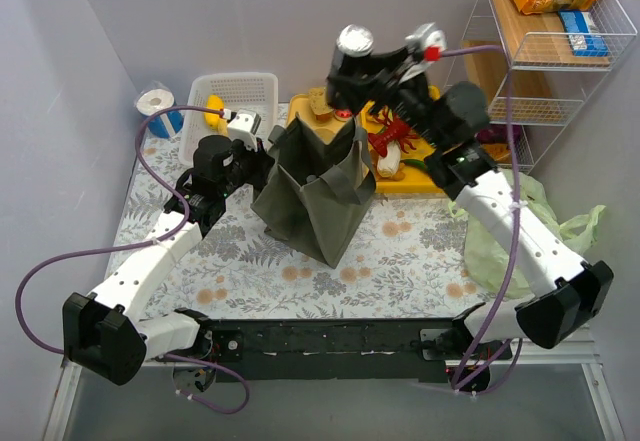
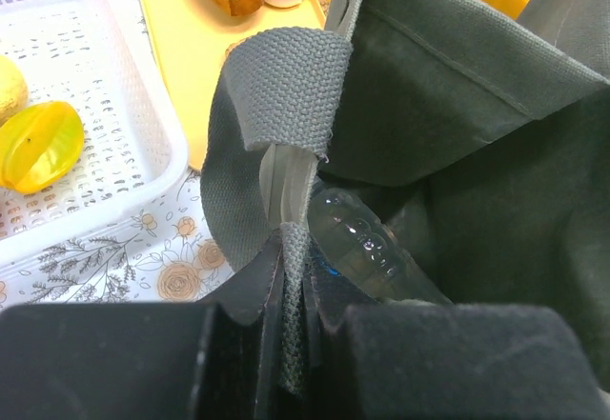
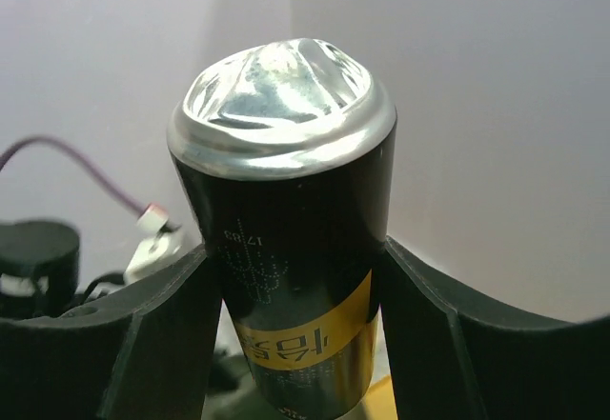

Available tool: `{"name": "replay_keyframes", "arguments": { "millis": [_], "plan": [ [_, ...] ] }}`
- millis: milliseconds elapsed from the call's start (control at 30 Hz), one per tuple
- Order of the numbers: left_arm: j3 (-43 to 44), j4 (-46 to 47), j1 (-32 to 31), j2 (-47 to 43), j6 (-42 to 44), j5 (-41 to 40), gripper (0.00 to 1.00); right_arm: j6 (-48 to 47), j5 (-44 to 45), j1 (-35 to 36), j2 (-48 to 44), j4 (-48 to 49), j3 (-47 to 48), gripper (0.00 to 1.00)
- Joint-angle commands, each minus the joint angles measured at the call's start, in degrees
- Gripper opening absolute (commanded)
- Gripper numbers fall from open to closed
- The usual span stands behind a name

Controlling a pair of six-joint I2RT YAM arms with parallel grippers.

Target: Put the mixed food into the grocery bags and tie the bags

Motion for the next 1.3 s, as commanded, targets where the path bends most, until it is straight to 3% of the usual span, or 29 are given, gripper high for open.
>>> {"name": "replay_keyframes", "arguments": {
  "millis": [0, 133, 300, 433, 600, 967, 1133, 1267],
  "plan": [
    [-0.9, 1.7, 0.0, -1.7, -0.5, 0.1, 0.0, -2.7, 2.9, 9.4, 0.7, 1.8, -4.1, 0.17],
    [-1.0, 1.6, 0.0, -1.5, -0.1, -0.7, 0.0, -4.8, 5.3, 16.7, 2.5, -3.7, -5.7, 0.17],
    [-1.4, 1.9, 0.0, -2.0, 0.2, -1.6, 0.0, -4.2, 10.2, 17.7, 4.6, -13.0, -7.2, 0.17],
    [-1.3, 1.8, 0.0, -2.1, 0.4, -1.4, 0.0, -6.4, 18.7, 17.6, 9.0, -25.2, 0.7, 0.16],
    [-1.4, 2.0, 0.0, -2.4, 0.7, -1.6, 0.0, -8.5, 23.2, 17.4, 12.2, -35.4, 5.2, 0.16],
    [-2.0, 2.4, 0.0, -3.0, 1.3, -2.7, 0.0, -14.7, 13.9, 17.4, 18.5, -58.3, 10.2, 0.18],
    [-2.0, 2.4, 0.0, -2.9, 1.6, -3.6, 0.0, -12.7, 17.8, 19.5, 20.9, -59.4, 4.0, 0.17],
    [-2.2, 2.6, 0.0, -2.9, 1.8, -3.5, 0.0, -10.1, 16.7, 19.5, 20.9, -54.3, -0.4, 0.19]
  ]
}}
